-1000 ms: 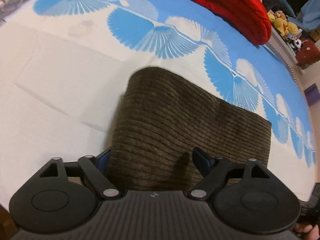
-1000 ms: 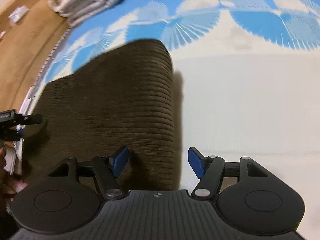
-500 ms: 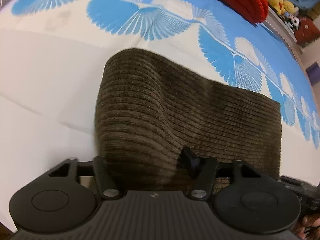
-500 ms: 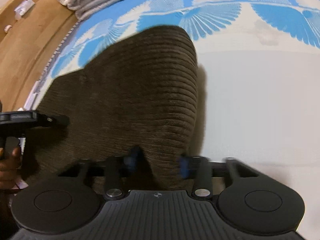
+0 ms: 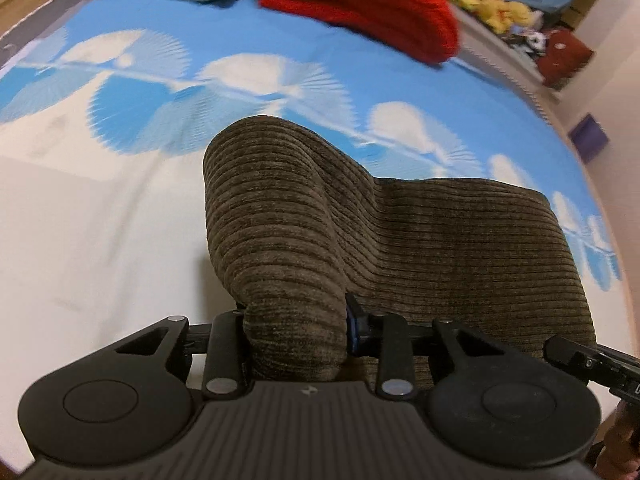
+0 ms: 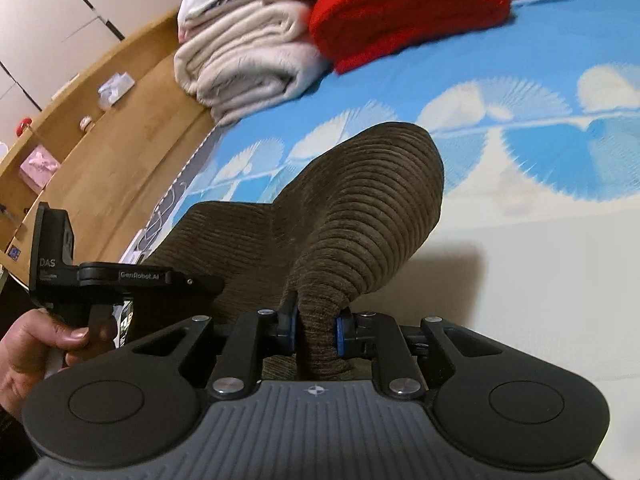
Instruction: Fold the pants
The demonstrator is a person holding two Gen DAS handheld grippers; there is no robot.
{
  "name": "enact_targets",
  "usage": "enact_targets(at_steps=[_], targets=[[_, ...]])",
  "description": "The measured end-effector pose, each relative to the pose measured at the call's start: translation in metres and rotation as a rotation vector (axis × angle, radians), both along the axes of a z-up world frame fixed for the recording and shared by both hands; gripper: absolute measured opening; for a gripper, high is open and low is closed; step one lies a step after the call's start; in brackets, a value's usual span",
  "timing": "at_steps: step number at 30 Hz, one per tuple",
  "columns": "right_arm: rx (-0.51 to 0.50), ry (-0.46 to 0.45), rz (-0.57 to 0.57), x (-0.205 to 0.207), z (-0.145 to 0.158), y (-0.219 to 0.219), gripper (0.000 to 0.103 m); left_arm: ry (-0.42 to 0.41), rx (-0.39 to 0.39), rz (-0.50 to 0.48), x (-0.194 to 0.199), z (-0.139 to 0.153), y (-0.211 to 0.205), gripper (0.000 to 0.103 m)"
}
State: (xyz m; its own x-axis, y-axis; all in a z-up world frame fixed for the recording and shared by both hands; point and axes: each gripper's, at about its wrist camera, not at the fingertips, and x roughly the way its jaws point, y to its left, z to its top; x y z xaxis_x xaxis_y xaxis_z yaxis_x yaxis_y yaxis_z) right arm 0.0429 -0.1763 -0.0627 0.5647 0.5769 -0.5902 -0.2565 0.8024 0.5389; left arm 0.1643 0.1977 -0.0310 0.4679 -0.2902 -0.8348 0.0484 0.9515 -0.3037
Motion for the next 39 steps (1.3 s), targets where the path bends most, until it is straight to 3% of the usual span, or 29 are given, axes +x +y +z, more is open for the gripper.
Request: enact_targets(at_steps=[11, 13, 14, 15, 18, 20, 23, 25, 28, 30, 31, 34, 35, 36, 39], targets=[[-0.075, -0.039, -0.143, -0.021, 0.028, -0.158, 0.017, -0.058, -0.186, -0.176, 0.029, 0.003, -0.15, 0.036], [-0.086, -0.039, -0.173, -0.019, 0.025, -0.186, 0.017, -0.059, -0.222, -0.194, 0.035, -0.004, -0.166, 0.039], [-0.091, -0.035, -0.192, -0.016, 0.021, -0.199, 0.018, -0.047, -0.228, -0.194, 0.04, -0.011, -0.171, 0.046], [-0.101, -0.023, -0.21, -0.011, 0.014, -0.211, 0.019, -0.03, -0.201, -0.18, 0.043, -0.019, -0.175, 0.052], [-0.225, 0.049, -0.372, 0.003, -0.016, -0.246, 0.036, -0.059, 0.041, -0.09, 0.049, -0.027, -0.181, 0.05], [-0.343, 0.083, -0.475, 0.005, -0.031, -0.263, 0.036, -0.086, 0.043, -0.098, 0.05, -0.022, -0.182, 0.048], [-0.241, 0.107, -0.406, 0.005, -0.038, -0.273, 0.035, -0.109, -0.039, -0.232, 0.042, -0.016, -0.195, 0.044], [-0.265, 0.071, -0.287, 0.008, -0.038, -0.253, 0.035, -0.082, -0.029, -0.364, 0.034, -0.023, -0.211, 0.039], [-0.309, 0.108, -0.091, 0.012, -0.059, -0.227, 0.035, 0.055, 0.104, -0.474, 0.027, -0.061, -0.233, 0.026], [-0.393, 0.217, -0.009, 0.02, -0.085, -0.21, 0.034, 0.155, 0.217, -0.498, 0.024, -0.095, -0.242, 0.021], [-0.453, 0.277, 0.023, 0.022, -0.1, -0.205, 0.035, 0.163, 0.241, -0.513, 0.021, -0.101, -0.244, 0.021], [-0.453, 0.254, 0.03, 0.024, -0.101, -0.208, 0.035, 0.133, 0.19, -0.476, 0.027, -0.085, -0.235, 0.022], [-0.423, 0.235, 0.003, 0.026, -0.095, -0.213, 0.035, 0.093, 0.154, -0.45, 0.031, -0.074, -0.225, 0.029], [-0.387, 0.204, -0.026, 0.028, -0.088, -0.218, 0.036, 0.041, 0.102, -0.408, 0.037, -0.063, -0.215, 0.04], [-0.331, 0.076, -0.169, 0.038, -0.071, -0.229, 0.048, -0.023, -0.02, -0.232, 0.06, -0.05, -0.191, 0.042]])
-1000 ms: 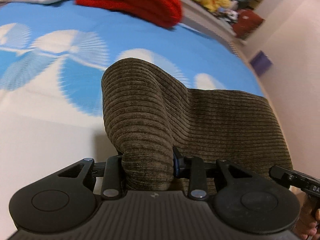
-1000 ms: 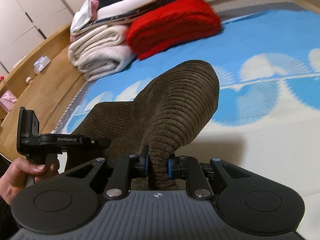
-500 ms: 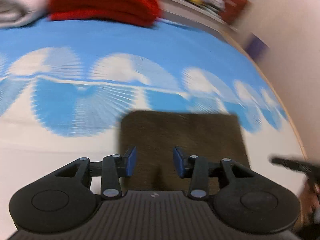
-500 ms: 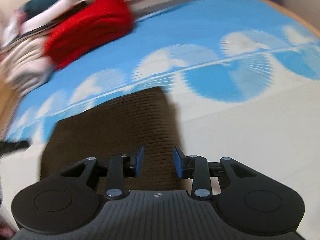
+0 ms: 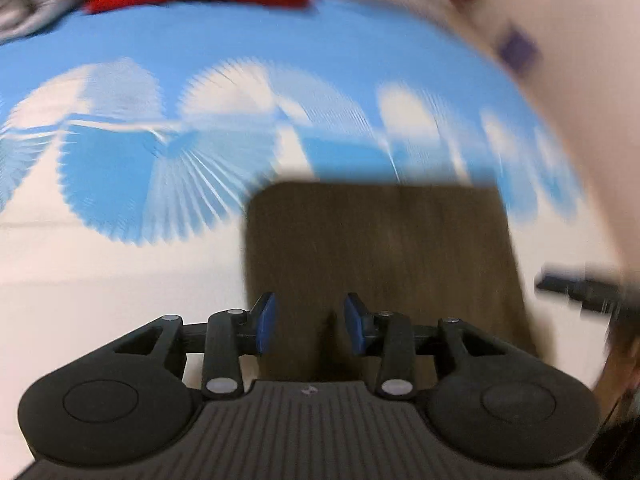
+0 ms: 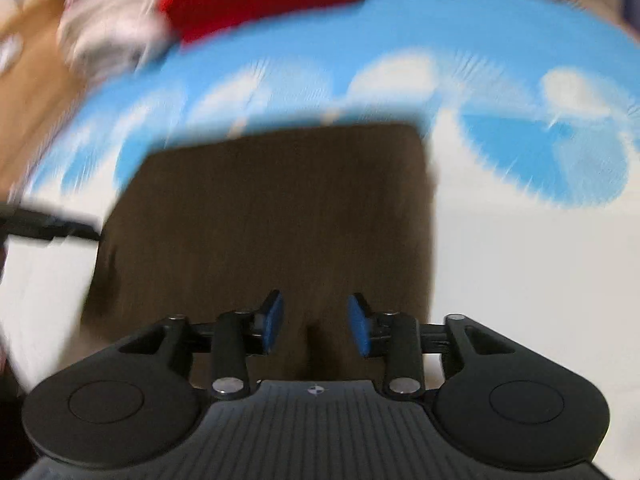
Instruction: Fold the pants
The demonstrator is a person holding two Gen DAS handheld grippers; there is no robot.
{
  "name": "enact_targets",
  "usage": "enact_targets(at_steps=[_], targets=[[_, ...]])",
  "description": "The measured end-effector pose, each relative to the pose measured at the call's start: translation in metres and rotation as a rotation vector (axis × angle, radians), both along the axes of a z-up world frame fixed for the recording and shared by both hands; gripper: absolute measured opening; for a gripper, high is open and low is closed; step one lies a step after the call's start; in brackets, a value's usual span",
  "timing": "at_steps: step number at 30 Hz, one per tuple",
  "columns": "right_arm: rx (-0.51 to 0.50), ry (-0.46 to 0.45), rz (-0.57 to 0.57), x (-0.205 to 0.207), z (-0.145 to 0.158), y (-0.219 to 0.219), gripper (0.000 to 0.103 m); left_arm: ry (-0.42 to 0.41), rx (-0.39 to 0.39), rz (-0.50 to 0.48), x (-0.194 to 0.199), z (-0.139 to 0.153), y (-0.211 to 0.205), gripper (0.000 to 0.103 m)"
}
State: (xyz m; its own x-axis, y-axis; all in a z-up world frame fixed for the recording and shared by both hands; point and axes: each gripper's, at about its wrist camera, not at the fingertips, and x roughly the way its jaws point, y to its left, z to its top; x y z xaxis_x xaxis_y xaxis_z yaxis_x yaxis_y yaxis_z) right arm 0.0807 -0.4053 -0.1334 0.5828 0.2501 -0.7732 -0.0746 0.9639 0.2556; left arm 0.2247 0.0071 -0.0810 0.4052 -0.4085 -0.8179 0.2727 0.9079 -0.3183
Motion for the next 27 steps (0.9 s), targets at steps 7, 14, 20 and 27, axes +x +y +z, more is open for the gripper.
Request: enact_targets(at_steps=[7, 14, 20, 27], targets=[[0.069, -0.074, -0.294, 0.045, -0.011, -0.031, 0.06, 0.099, -0.192, 0.296, 0.031, -0.039, 0.027, 0.056], [0.196, -0.009, -0.414, 0.077, -0.044, -0.048, 0.062, 0.191, -0.256, 0.363, 0.065, -0.069, 0.034, 0.069], [0.224, 0.002, -0.418, 0.09, -0.054, -0.047, 0.056, 0.143, -0.282, 0.286, 0.072, -0.07, 0.03, 0.023], [0.025, -0.114, -0.373, 0.104, -0.045, -0.02, 0.003, 0.048, -0.1, 0.217, 0.07, -0.07, 0.012, 0.03]])
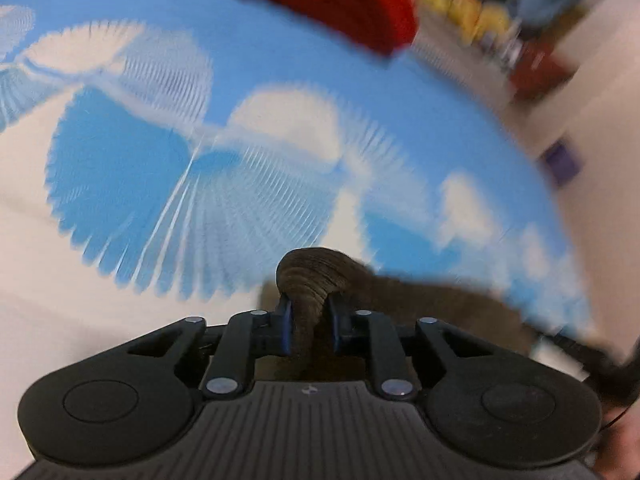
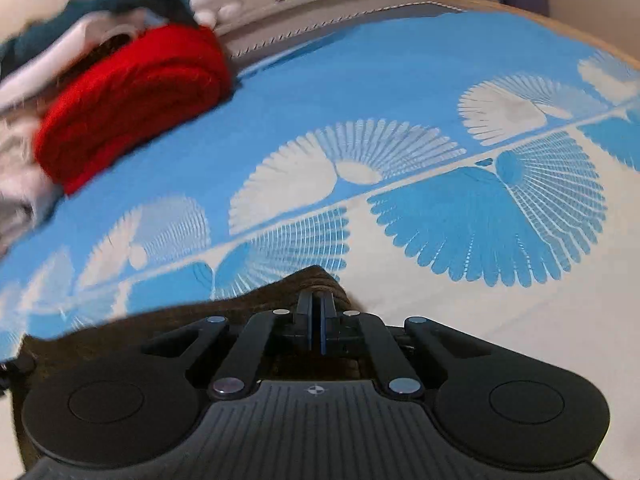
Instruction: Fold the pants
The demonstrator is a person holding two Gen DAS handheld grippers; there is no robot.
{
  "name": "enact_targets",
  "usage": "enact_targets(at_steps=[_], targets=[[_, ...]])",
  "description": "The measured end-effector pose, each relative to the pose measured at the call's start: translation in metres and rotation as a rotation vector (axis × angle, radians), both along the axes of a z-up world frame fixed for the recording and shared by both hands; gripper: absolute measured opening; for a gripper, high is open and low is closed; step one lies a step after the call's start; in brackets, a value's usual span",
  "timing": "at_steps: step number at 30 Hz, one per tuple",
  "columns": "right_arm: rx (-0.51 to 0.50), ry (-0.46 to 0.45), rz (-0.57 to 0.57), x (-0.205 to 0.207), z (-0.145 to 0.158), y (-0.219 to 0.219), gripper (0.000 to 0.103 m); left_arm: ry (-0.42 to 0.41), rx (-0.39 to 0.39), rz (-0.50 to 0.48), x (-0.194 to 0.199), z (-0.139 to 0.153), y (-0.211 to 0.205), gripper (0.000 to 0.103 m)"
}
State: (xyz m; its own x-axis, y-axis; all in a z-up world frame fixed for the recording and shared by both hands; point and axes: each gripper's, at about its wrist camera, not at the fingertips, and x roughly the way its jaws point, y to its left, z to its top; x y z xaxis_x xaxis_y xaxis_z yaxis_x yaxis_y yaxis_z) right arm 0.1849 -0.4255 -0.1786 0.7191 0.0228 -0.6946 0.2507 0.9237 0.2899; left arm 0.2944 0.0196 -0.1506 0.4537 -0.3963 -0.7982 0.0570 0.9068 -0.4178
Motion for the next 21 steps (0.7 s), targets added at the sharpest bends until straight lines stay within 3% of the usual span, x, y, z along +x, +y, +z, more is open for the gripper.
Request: enact_targets(at_steps=[4, 6, 10, 13, 14, 16, 18, 21], targets=[[-0.088, 0.026, 0.032, 0.006, -0.004, 0.01, 0.008, -0.013, 0.063, 0.061, 0.0, 0.017, 0.0, 0.038], [-0.113, 0.029, 0.025, 0.004, 0.001, 0.008, 0.018, -0.102, 0.123, 0.077, -0.006, 0.039, -0.001, 0.035], [-0.143, -0.04, 0.056, -0.009, 0.025, 0.009, 0.021, -0.172, 0.056, -0.057, -0.018, 0.062, -0.009, 0.035], [-0.122, -0.078, 0.127, -0.02, 0.037, 0.011, 0.025, -0.106, 0.093, -0.195, -0.022, 0.045, -0.025, 0.035], [-0.112, -0.063, 0.154, -0.022, 0.036, 0.01, 0.032, -0.057, 0.16, -0.228, -0.024, 0.033, -0.033, 0.035], [-0.099, 0.061, 0.181, -0.02, 0.022, 0.008, 0.04, -0.062, 0.24, -0.241, -0.031, 0.029, -0.039, 0.036], [-0.087, 0.172, 0.188, -0.023, 0.007, 0.003, 0.043, -0.079, 0.223, -0.246, -0.037, 0.044, -0.039, 0.035], [-0.095, 0.132, 0.25, -0.038, 0.02, 0.006, 0.043, -0.145, 0.176, -0.347, -0.055, 0.063, -0.043, 0.035]])
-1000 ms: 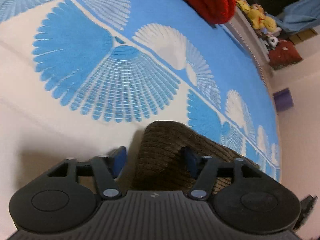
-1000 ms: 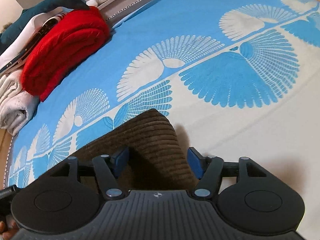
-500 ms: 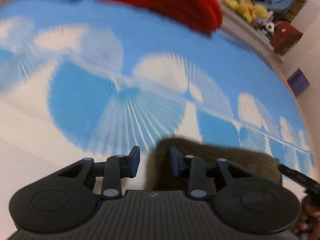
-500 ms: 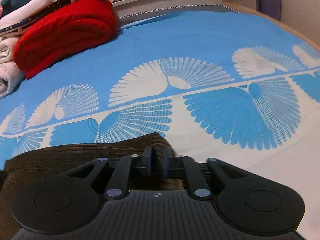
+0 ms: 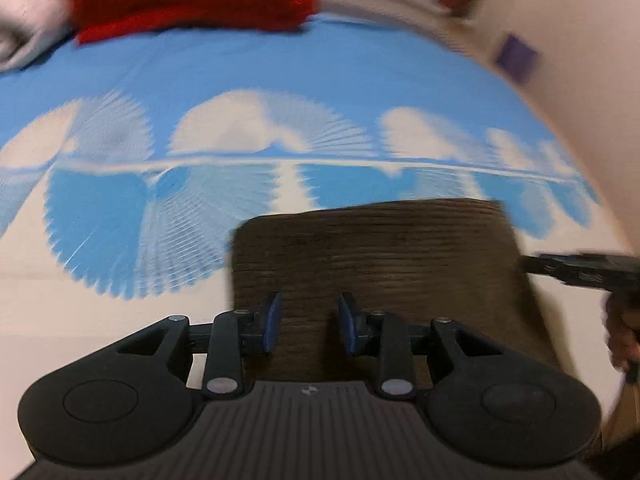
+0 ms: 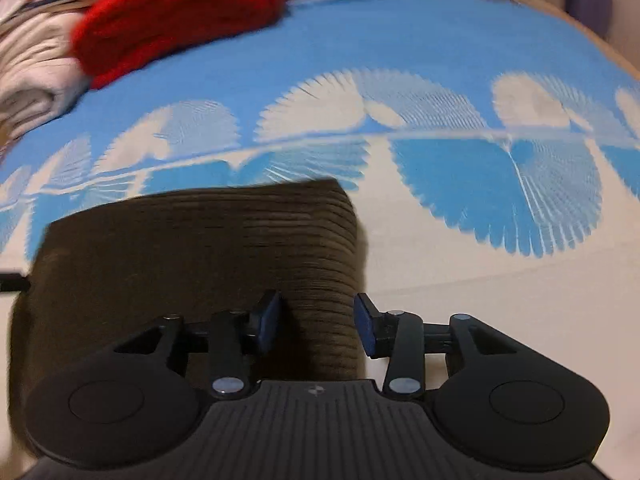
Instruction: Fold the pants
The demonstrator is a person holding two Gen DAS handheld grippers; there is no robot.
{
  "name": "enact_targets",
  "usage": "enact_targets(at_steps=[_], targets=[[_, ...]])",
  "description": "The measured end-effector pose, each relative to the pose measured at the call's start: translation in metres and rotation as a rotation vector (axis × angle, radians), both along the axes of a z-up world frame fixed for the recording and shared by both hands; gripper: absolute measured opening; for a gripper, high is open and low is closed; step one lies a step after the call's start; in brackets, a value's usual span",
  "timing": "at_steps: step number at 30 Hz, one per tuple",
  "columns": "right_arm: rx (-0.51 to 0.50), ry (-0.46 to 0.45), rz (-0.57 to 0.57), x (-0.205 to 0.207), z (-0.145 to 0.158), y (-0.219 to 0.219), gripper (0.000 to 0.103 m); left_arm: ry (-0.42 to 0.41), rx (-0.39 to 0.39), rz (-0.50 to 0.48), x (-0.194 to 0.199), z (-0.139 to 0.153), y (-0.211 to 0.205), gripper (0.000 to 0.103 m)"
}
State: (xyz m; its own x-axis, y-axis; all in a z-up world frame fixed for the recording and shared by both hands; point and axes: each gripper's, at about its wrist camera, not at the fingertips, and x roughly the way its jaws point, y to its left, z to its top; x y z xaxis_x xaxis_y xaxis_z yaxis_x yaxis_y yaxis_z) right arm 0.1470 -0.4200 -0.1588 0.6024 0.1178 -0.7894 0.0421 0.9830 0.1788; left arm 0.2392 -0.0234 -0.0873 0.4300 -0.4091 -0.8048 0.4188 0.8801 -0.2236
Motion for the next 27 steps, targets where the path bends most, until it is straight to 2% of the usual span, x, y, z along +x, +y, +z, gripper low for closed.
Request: enact_targets(at_steps=[1, 2, 3, 4, 5, 7, 8, 9, 11, 12, 14, 15, 16, 18, 19, 21, 23, 25, 26, 27], targets=[[0.012, -0.014, 0.044, -0.006, 0.004, 0.002, 0.042, 0.016, 0.04, -0.037, -0.001, -0.005, -0.003, 0.035], [0.018, -0.006, 0.087, -0.012, 0.005, 0.005, 0.042, 0.049, 0.113, -0.065, -0.005, -0.019, -0.008, 0.036], [0.003, 0.03, 0.118, -0.015, 0.0, 0.009, 0.042, 0.056, 0.173, -0.089, -0.011, -0.031, -0.011, 0.037], [-0.04, 0.084, 0.142, -0.019, -0.009, 0.013, 0.043, 0.038, 0.2, -0.107, -0.016, -0.034, -0.012, 0.037], [-0.099, 0.138, 0.169, -0.024, -0.019, 0.019, 0.043, 0.019, 0.2, -0.109, -0.019, -0.029, -0.013, 0.037], [-0.171, 0.141, 0.223, -0.037, -0.022, 0.026, 0.042, 0.023, 0.147, -0.095, -0.022, -0.016, -0.009, 0.036], [-0.169, 0.124, 0.23, -0.042, -0.017, 0.026, 0.043, 0.029, 0.098, -0.099, -0.025, -0.013, -0.005, 0.036], [-0.122, 0.113, 0.224, -0.046, -0.012, 0.022, 0.043, 0.056, 0.081, -0.106, -0.029, -0.017, -0.002, 0.036], [-0.053, 0.165, 0.179, -0.052, -0.015, 0.014, 0.043, 0.122, 0.195, -0.116, -0.04, -0.039, -0.005, 0.036], [-0.096, 0.21, 0.173, -0.054, -0.021, 0.018, 0.043, 0.137, 0.276, -0.13, -0.049, -0.047, -0.008, 0.037], [-0.18, 0.242, 0.179, -0.066, -0.024, 0.025, 0.046, 0.105, 0.336, -0.119, -0.06, -0.035, -0.011, 0.038], [-0.187, 0.237, 0.161, -0.071, -0.017, 0.026, 0.046, 0.084, 0.333, -0.1, -0.066, -0.022, -0.011, 0.043], [-0.179, 0.223, 0.135, -0.074, -0.008, 0.027, 0.046, 0.053, 0.304, -0.076, -0.072, -0.006, -0.01, 0.048], [-0.119, 0.136, 0.083, -0.089, 0.021, 0.028, 0.047, -0.03, 0.251, -0.023, -0.089, 0.025, -0.006, 0.075], [-0.093, 0.084, 0.06, -0.096, 0.036, 0.03, 0.049, -0.091, 0.23, 0.01, -0.103, 0.043, -0.003, 0.079], [-0.063, -0.03, 0.002, -0.119, 0.07, 0.037, 0.063, -0.197, 0.2, 0.067, -0.135, 0.069, 0.001, 0.087], [-0.039, -0.141, -0.057, -0.148, 0.097, 0.047, 0.092, -0.272, 0.169, 0.119, -0.166, 0.087, 0.006, 0.09], [-0.03, -0.232, -0.076, -0.181, 0.113, 0.058, 0.097, -0.309, 0.142, 0.149, -0.201, 0.099, 0.008, 0.095], [-0.031, -0.27, -0.067, -0.198, 0.114, 0.066, 0.098, -0.313, 0.138, 0.17, -0.215, 0.1, 0.007, 0.102], [-0.036, -0.295, -0.055, -0.213, 0.112, 0.072, 0.098, -0.312, 0.126, 0.183, -0.228, 0.098, 0.007, 0.103]])
